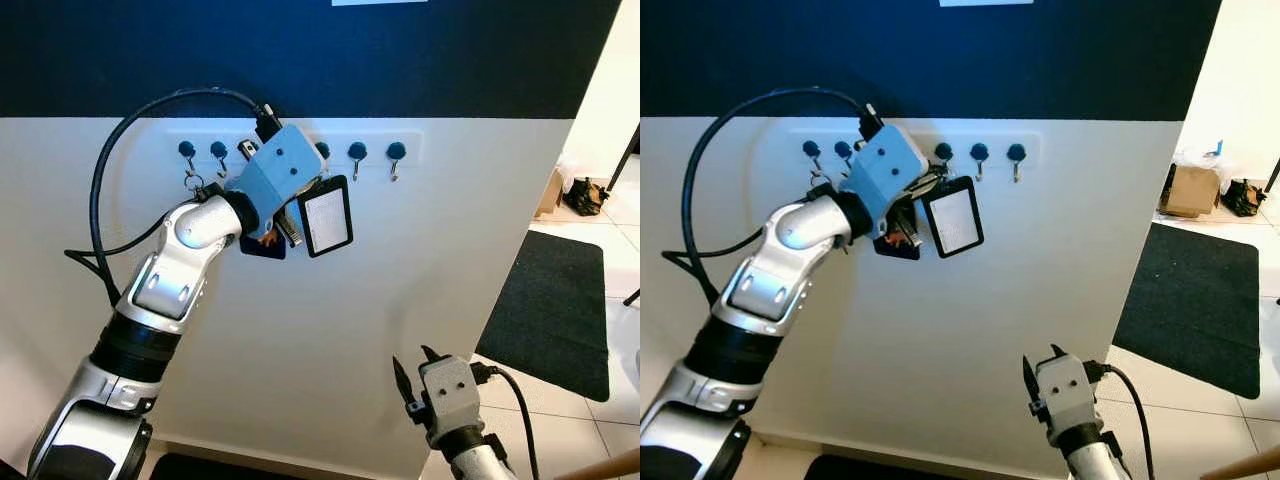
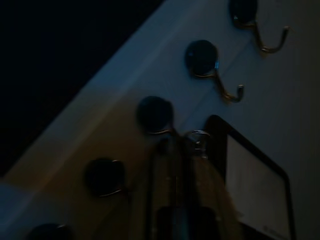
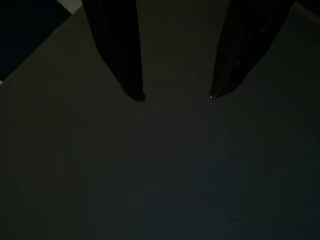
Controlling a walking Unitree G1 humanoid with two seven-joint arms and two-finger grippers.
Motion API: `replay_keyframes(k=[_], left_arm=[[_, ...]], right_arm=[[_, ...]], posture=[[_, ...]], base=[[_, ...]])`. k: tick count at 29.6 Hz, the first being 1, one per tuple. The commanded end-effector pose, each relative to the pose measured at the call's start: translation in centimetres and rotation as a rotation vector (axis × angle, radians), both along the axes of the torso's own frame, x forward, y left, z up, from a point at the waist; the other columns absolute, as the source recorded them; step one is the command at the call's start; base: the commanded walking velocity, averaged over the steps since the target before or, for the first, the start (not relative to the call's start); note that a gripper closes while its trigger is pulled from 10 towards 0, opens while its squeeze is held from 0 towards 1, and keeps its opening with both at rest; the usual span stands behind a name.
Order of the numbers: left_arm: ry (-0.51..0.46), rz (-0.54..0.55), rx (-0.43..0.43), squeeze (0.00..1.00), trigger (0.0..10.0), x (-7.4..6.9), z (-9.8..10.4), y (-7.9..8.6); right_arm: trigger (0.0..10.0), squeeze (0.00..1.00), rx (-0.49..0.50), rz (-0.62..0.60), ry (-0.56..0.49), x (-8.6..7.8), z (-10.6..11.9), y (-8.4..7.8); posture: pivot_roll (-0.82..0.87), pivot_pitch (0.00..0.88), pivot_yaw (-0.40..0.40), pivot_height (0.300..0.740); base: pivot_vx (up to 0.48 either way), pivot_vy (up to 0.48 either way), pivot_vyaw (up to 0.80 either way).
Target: Hang keys on a hook
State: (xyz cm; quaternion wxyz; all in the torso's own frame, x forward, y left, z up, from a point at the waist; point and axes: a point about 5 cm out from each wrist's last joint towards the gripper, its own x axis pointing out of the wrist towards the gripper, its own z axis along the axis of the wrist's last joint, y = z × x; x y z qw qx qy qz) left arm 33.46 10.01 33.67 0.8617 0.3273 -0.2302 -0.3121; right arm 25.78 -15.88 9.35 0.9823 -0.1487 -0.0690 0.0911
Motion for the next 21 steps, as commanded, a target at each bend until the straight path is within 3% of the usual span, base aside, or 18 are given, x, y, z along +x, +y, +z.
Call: replay_keyframes(k=[1, 7, 8, 15, 18, 21], left_arm=[[0.097, -0.012, 0.059, 1.00, 10.0, 0.2, -2.1, 0.1], [0.120, -0.013, 0.050, 1.00, 10.0, -0.4, -2.2, 1.0], [0.135, -0.031, 0.056, 0.00, 10.0, -0.8, -2.5, 1.2], [0.187, -0.069, 0.101, 0.00, 10.0, -2.1, -4.2, 2.0], [0.248, -0.147, -0.047, 0.00, 10.0, -3.4, -4.2, 2.6], [0.269, -0.166, -0.094, 0.00, 10.0, -3.7, -4.2, 2.8]], right_arm=[[10.0, 0.00, 0.006, 0.006, 0.002, -0.2, -0.1, 0.2], [10.0, 0.00, 0.005, 0.013, 0.002, -0.1, -0.1, 0.3], [10.0, 0.00, 0.005, 0.012, 0.001, 0.0, -0.1, 0.3], [10.0, 0.00, 0.003, 0.016, 0.003, -0.1, -0.1, 0.3], [10.0, 0.00, 0.005, 0.010, -0.004, -0.1, 0.1, 0.2], [10.0, 0.00, 0.005, 0.007, -0.006, -0.1, 0.1, 0.1]], posture=[[-0.01, 0.112, 0.087, 0.740], [0.00, 0.112, 0.085, 0.740], [0.00, 0.114, 0.083, 0.740], [0.00, 0.115, 0.082, 0.740], [0.00, 0.120, 0.090, 0.740], [-0.01, 0.119, 0.092, 0.740]], base=[[0.000, 0.000, 0.00], [0.000, 0.000, 0.00], [0.000, 0.000, 0.00], [0.000, 0.000, 0.00], [0.000, 0.000, 0.00], [0.000, 0.000, 0.00]])
